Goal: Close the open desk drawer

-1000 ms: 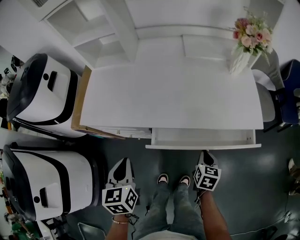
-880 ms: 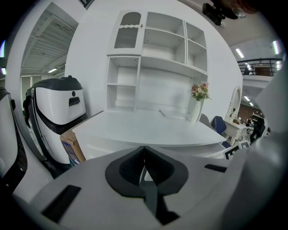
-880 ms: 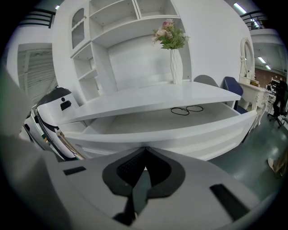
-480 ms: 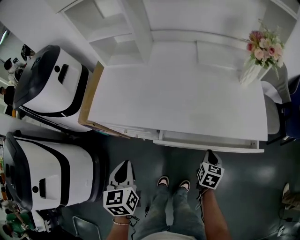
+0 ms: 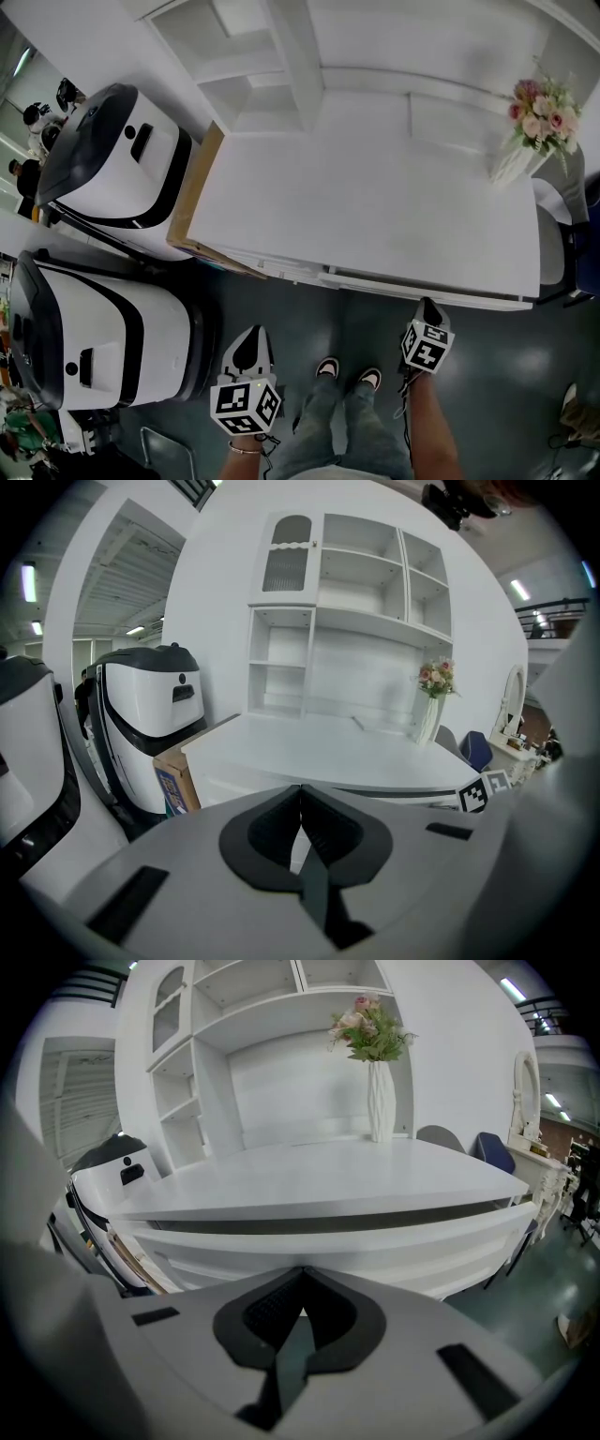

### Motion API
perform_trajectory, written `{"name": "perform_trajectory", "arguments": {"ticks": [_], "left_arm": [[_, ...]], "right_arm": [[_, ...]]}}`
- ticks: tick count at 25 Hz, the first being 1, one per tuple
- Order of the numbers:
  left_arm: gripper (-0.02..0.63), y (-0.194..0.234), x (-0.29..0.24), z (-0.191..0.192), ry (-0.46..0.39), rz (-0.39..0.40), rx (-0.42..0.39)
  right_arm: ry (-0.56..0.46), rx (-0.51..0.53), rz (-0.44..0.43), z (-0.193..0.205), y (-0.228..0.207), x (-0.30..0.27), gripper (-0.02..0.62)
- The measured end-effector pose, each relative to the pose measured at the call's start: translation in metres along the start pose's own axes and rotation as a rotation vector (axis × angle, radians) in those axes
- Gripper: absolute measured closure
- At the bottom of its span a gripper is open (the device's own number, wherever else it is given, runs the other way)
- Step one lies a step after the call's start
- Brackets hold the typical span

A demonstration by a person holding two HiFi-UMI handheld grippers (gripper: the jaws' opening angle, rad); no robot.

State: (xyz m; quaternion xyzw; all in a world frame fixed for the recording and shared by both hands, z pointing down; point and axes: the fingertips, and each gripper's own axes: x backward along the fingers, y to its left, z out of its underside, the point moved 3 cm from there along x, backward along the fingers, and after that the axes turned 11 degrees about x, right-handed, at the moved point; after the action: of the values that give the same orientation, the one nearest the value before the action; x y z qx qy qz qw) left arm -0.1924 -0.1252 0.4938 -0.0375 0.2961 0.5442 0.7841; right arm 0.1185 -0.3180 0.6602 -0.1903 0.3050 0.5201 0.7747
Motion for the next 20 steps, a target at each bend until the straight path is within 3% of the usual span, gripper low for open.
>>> {"name": "perform_trajectory", "arguments": {"ticks": [20], "left_arm": [[0.586,0.011,0.005,-0.005,-0.005,-0.015,0.003]], "right_arm": [[-0.012,-0.005,0.029,-0.013,-0.004,-0.017,0.588]]}}
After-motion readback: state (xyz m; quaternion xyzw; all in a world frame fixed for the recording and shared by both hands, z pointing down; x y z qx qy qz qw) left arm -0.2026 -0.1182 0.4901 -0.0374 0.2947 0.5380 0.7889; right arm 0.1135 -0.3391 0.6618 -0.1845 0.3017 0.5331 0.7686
